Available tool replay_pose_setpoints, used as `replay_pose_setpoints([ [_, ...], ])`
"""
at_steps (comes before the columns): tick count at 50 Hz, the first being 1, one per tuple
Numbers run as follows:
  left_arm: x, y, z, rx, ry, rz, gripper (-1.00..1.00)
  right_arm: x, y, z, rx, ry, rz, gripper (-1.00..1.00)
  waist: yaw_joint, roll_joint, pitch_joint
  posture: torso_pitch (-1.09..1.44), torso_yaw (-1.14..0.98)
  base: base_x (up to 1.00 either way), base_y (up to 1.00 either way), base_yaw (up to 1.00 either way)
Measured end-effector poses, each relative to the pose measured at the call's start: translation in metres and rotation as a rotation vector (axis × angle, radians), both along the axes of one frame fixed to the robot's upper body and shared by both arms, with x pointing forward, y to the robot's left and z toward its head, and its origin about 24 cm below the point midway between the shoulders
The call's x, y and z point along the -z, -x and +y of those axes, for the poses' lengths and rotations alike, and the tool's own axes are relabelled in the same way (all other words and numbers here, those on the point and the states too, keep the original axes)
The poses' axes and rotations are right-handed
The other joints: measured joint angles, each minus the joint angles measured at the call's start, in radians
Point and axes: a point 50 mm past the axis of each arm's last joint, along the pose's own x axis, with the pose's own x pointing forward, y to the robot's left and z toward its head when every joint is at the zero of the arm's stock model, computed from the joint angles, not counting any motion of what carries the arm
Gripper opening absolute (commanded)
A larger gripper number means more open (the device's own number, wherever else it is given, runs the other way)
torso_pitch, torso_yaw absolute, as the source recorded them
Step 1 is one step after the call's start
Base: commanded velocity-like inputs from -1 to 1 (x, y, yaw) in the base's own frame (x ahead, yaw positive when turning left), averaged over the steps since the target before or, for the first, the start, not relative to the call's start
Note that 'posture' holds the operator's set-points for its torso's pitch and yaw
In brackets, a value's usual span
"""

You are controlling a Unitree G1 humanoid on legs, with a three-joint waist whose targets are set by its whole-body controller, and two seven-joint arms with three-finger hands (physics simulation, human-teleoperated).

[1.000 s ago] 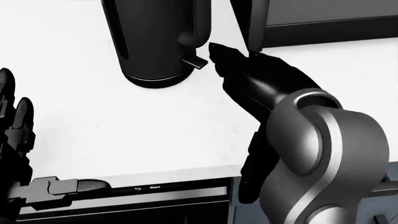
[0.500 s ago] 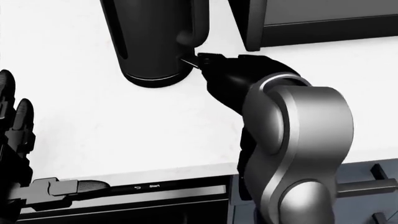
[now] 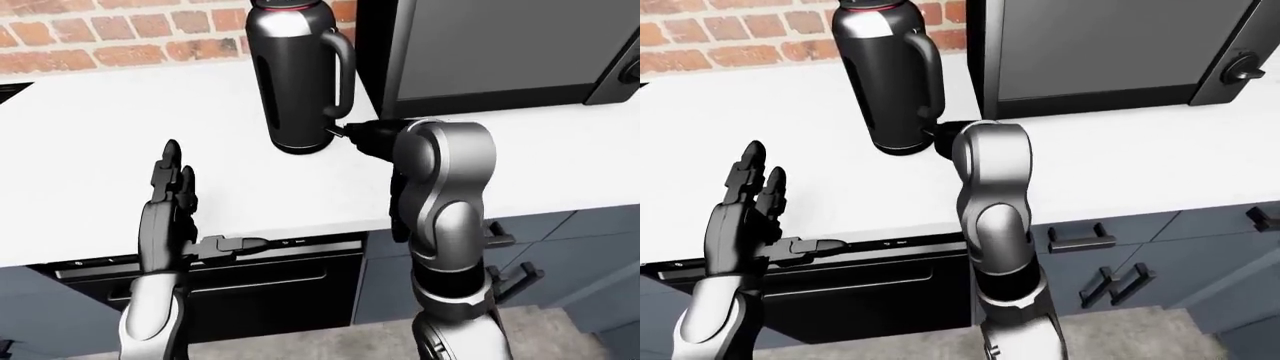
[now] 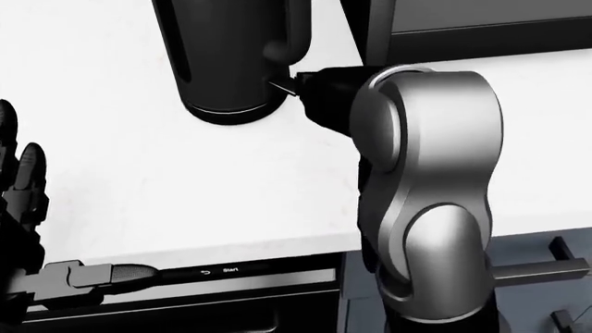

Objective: Press down the lever to turn on the electric kettle.

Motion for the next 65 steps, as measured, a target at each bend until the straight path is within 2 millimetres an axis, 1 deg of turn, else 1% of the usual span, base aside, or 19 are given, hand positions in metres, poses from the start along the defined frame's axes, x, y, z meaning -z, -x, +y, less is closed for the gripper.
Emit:
replay_pose_setpoints([
  [12, 0.0, 0.001, -0.001, 0.002, 0.0, 0.001, 1.0, -0.005, -0.01, 0.006, -0.009, 0.025, 0.027, 1.0, -0.002, 0.002, 0.001, 0.0, 0.0, 0.0, 0.0, 0.0],
  [18, -0.001, 0.001, 0.0, 0.0, 0.001, 0.001, 1.0, -0.004, -0.016, 0.008, -0.012, 0.036, 0.036, 1.0, -0.001, 0.002, 0.001, 0.0, 0.0, 0.0, 0.0, 0.0],
  [31, 0.001, 0.001, 0.0, -0.004, 0.002, 0.001, 1.0, 0.004, -0.031, 0.013, -0.01, 0.047, 0.064, 1.0, 0.001, 0.001, 0.0, 0.0, 0.0, 0.0, 0.0, 0.0],
  [40, 0.001, 0.002, 0.0, -0.005, 0.003, -0.004, 1.0, 0.007, -0.043, 0.015, -0.015, 0.042, 0.105, 1.0, -0.001, 0.001, -0.007, 0.0, 0.0, 0.0, 0.0, 0.0],
  [44, 0.002, 0.002, 0.0, -0.003, 0.004, -0.001, 1.0, 0.008, -0.05, 0.015, -0.015, 0.043, 0.112, 1.0, -0.001, 0.001, -0.006, 0.0, 0.0, 0.0, 0.0, 0.0],
  [49, 0.002, 0.002, 0.001, -0.003, 0.004, -0.002, 1.0, 0.01, -0.062, 0.013, -0.006, 0.046, 0.129, 1.0, 0.002, 0.0, -0.006, 0.0, 0.0, 0.0, 0.0, 0.0],
  [53, 0.0, 0.004, 0.002, -0.008, 0.001, -0.011, 1.0, 0.014, -0.068, 0.008, 0.033, 0.044, 0.119, 1.0, 0.007, -0.003, 0.0, 0.0, 0.0, 0.0, 0.0, 0.0],
  [56, 0.002, 0.003, 0.003, -0.015, 0.001, -0.004, 1.0, 0.013, -0.072, 0.007, 0.044, 0.041, 0.119, 1.0, 0.01, -0.005, 0.003, 0.0, 0.0, 0.0, 0.0, 0.0],
  [65, 0.001, 0.002, 0.002, -0.011, 0.001, -0.004, 1.0, 0.016, -0.084, 0.009, 0.047, 0.027, 0.128, 1.0, 0.019, -0.013, -0.003, 0.0, 0.0, 0.0, 0.0, 0.0],
])
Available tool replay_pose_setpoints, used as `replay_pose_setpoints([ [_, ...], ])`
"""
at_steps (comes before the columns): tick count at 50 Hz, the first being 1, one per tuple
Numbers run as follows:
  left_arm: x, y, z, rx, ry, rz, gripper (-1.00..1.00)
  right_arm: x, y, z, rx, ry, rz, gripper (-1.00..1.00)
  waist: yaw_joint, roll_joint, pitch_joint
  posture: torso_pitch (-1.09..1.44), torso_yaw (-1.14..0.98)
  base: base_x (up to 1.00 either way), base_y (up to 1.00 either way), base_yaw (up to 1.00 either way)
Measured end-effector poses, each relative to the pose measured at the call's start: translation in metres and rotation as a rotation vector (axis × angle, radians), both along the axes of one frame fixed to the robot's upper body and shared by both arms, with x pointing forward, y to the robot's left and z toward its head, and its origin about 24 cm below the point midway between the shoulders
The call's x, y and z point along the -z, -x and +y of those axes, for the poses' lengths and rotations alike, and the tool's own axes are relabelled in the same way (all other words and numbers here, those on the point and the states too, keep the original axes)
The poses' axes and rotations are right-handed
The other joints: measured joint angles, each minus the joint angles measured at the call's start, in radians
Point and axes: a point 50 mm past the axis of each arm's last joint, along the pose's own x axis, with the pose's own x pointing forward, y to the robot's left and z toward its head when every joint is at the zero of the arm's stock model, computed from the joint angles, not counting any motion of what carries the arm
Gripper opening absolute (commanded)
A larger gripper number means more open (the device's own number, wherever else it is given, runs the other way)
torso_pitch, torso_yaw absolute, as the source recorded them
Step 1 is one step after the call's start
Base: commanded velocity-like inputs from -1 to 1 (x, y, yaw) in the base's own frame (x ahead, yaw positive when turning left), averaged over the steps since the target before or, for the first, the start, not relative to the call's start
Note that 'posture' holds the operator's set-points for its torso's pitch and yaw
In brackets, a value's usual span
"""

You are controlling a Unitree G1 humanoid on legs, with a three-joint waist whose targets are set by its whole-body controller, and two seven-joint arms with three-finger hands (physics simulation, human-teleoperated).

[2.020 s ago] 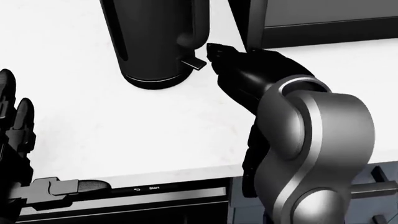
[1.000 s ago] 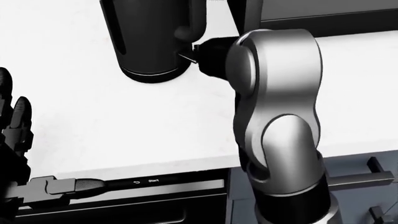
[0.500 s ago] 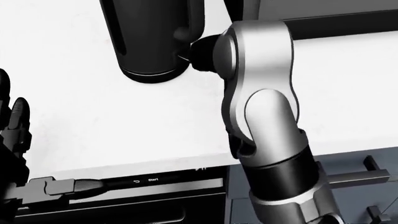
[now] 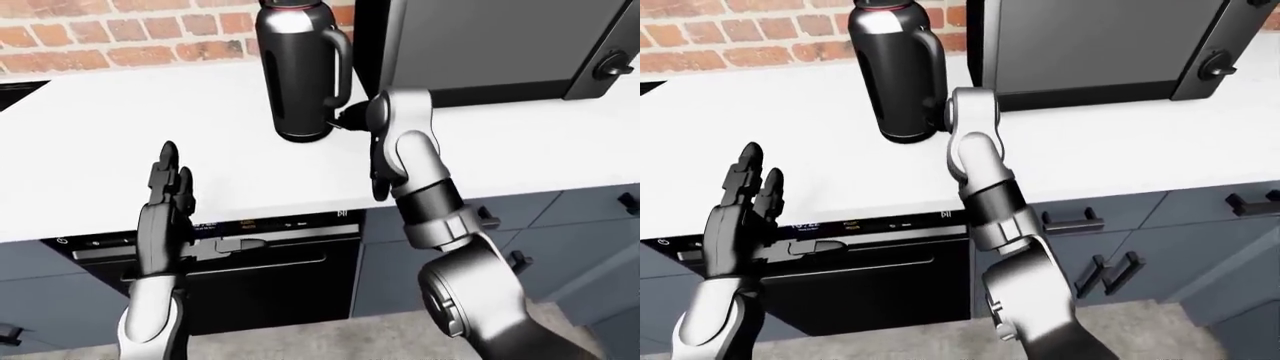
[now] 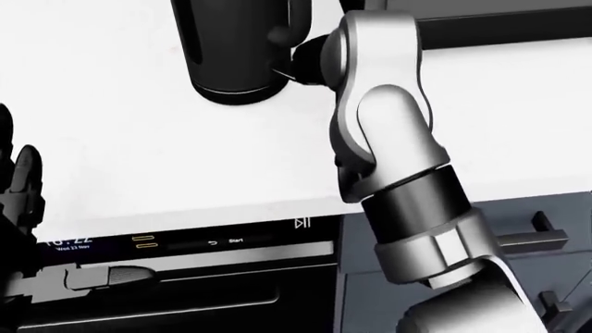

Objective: Press down the lever to turn on the electric kettle.

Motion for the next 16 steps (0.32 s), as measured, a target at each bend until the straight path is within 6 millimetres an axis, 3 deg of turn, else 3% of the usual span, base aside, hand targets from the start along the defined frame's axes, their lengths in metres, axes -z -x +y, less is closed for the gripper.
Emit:
replay_pose_setpoints([
  [16, -0.0025, 0.0002, -0.0005, 0.002, -0.002, -0.008, 1.0, 0.0063, -0.0092, 0.004, -0.013, 0.068, -0.006, 1.0, 0.004, 0.005, -0.007, 0.0, 0.0, 0.0, 0.0, 0.0],
])
